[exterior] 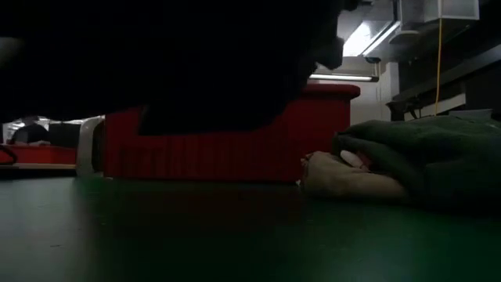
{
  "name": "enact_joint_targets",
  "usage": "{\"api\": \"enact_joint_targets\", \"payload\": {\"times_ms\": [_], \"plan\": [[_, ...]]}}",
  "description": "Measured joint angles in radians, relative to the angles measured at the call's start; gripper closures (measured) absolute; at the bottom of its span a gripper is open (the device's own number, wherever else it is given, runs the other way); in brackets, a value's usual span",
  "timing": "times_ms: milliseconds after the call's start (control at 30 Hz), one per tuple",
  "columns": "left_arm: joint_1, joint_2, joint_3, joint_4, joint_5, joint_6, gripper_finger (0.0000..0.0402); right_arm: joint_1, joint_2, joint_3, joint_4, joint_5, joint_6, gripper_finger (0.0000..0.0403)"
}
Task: Fold laundry
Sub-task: Stack the folded blue pants on top of the folded green polo shirt
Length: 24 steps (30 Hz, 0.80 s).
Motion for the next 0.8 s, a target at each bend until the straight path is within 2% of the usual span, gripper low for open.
{"api": "enact_joint_targets", "payload": {"times_ms": [300,567,700,800], "plan": [[0.093,-0.002,0.059,0.000,-0.017,0.143,0.0373,0.000,-0.122,0.000,-0.116,0.158,-0.111,0.0399],[0.144,-0.002,0.125,-0.002,-0.036,0.345,0.0376,0.001,-0.159,0.004,-0.061,0.214,-0.264,0.0397],[0.155,-0.003,0.191,-0.089,-0.068,0.412,0.0374,0.001,-0.159,0.039,-0.066,0.229,-0.363,0.0397],[0.159,-0.004,0.242,-0.165,-0.124,0.463,0.0374,0.001,-0.158,0.066,-0.082,0.283,-0.429,0.0396]]}}
